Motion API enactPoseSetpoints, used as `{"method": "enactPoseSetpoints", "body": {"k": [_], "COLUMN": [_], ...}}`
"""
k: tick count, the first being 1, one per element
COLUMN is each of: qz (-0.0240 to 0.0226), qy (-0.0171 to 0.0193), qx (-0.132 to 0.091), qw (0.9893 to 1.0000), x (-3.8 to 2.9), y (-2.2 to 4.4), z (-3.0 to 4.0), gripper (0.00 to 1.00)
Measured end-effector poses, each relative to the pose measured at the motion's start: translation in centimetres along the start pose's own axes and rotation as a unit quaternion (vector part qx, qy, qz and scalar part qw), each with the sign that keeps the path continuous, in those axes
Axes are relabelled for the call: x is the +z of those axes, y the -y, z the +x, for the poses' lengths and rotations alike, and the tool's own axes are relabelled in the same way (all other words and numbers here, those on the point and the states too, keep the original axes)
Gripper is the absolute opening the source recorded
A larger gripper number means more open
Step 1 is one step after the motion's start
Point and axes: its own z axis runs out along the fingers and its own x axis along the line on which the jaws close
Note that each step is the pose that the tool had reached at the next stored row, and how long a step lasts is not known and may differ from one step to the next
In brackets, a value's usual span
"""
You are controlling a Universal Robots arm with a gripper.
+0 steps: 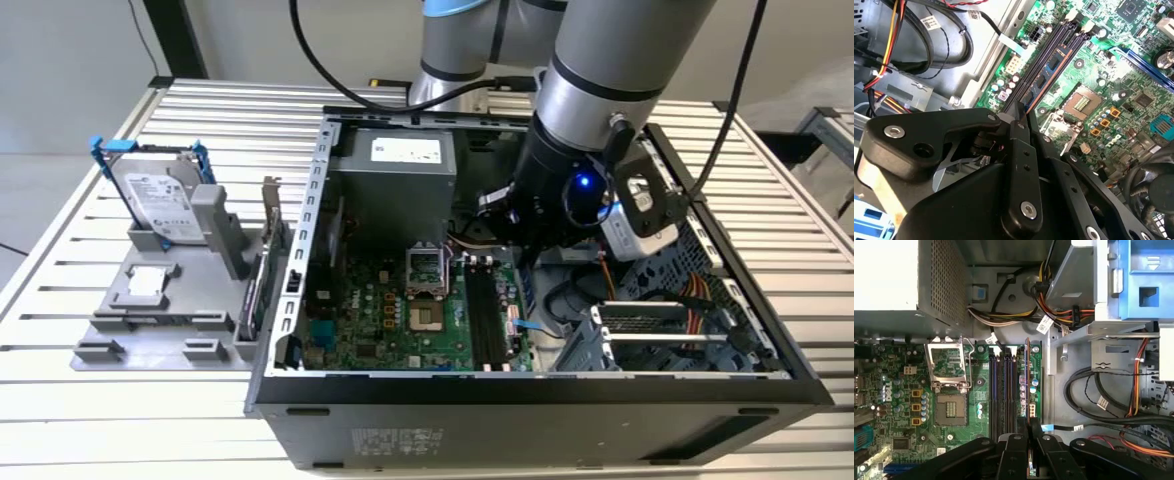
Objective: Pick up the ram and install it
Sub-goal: 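Insert the ram into the slot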
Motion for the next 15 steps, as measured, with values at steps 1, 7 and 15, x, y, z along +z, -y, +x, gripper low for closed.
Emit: {"method": "enactPoseSetpoints", "body": {"k": [1,7,15], "qz": [0.0,0.0001,0.0], "qy": [0.0,0.0,0.0], "qx": [0.0,0.0,0.0], "qw": [1.0,1.0,1.0], "x": [0.01,0.29,1.39], "y": [0.07,0.67,1.28], "z": [0.0,-0.02,-0.02], "gripper": [0.0,0.0,0.0]}}
